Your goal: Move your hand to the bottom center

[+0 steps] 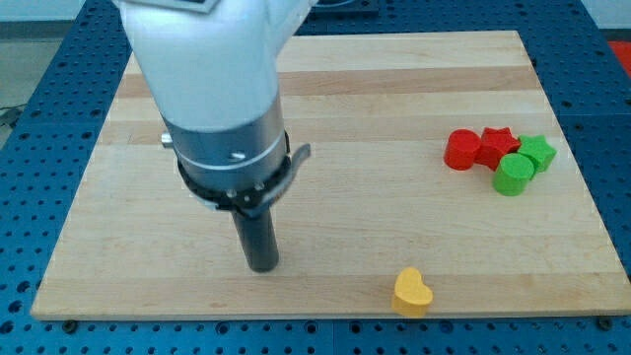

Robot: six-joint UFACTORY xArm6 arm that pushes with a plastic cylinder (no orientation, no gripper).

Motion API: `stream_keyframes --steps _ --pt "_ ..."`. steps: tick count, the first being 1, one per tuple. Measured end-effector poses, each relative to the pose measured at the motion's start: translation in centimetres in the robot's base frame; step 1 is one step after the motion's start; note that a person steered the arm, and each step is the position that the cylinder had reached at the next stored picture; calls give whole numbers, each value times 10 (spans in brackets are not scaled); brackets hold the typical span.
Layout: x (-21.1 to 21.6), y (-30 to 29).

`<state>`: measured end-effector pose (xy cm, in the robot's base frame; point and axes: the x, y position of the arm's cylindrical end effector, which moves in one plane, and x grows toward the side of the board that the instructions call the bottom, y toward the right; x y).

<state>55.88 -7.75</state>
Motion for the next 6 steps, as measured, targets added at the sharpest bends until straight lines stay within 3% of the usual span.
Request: stream_keyframes --steps 1,3,4,5,6 --pt "-79 -35" --pt "-82 -67" --pt "23 -11" --pt "60 17" --pt "60 38"
